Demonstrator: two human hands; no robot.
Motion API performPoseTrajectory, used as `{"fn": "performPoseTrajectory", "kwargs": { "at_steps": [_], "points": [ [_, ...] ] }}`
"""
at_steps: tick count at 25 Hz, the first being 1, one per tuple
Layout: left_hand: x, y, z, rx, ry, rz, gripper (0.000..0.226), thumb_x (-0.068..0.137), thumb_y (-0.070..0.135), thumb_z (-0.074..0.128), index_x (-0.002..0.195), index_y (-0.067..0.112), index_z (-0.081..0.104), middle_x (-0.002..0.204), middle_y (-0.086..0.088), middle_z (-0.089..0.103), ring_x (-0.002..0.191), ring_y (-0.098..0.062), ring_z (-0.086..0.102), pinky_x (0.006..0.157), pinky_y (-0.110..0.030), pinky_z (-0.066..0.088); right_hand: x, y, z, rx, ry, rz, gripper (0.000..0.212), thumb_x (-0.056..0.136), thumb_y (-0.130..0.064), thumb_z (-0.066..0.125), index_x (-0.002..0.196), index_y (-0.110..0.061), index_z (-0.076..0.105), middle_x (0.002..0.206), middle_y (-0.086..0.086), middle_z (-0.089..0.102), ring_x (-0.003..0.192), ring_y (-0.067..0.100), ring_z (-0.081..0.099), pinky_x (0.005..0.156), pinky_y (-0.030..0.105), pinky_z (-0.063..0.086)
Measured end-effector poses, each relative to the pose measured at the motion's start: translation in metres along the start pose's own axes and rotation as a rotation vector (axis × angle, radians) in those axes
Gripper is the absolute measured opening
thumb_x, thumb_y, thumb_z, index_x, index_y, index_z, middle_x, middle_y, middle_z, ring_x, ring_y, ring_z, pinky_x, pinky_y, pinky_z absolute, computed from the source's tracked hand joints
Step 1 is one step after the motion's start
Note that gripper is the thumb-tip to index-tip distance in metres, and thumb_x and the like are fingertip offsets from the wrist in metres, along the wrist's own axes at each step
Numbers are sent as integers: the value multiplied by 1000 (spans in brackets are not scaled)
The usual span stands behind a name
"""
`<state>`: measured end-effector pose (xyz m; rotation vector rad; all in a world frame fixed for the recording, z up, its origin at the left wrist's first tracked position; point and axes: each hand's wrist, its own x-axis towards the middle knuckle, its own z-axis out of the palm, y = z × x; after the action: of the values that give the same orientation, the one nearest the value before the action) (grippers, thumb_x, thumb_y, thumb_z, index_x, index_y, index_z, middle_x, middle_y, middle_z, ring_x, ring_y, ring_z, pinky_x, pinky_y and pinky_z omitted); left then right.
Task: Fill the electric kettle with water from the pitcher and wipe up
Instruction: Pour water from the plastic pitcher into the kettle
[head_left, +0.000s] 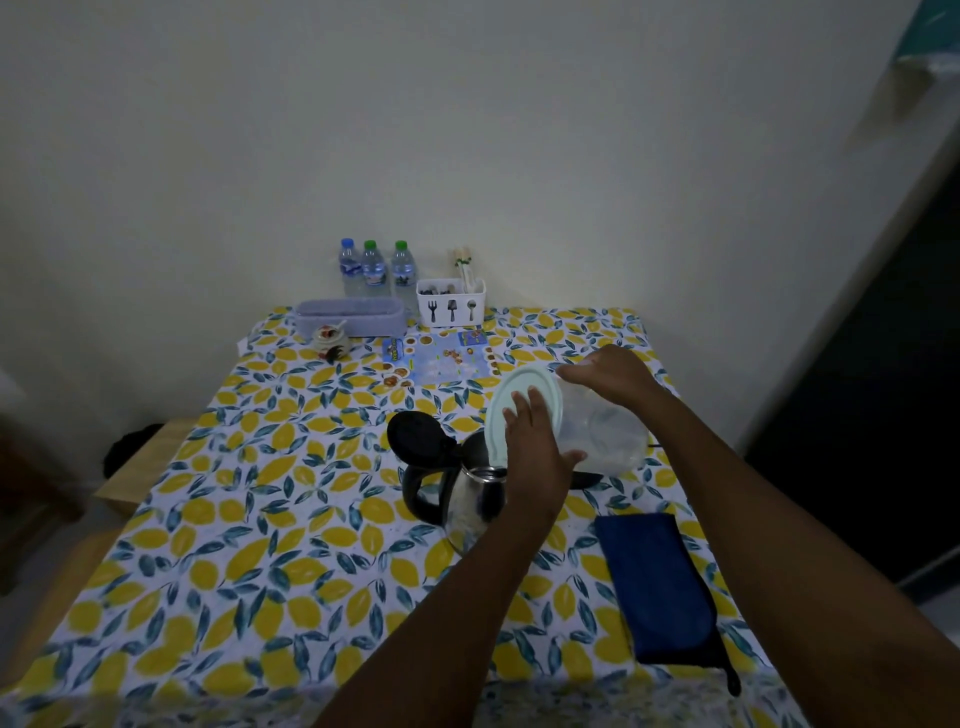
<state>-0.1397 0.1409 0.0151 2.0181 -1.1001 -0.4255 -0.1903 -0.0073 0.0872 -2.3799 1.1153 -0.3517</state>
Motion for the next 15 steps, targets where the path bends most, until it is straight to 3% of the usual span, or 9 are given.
{"fn": "performPoseTrajectory", "kwargs": {
  "at_steps": [15],
  "points": [
    [2,4,-2,-91,43,20,107,80,28,76,151,10,-1,162,-16,1,149,-34,-2,121,-43,8,6,-4,-7,-81,12,-51,53,73,-53,62,46,-18,34,46,-2,29,43,15,28,47,31,21]
  ]
}}
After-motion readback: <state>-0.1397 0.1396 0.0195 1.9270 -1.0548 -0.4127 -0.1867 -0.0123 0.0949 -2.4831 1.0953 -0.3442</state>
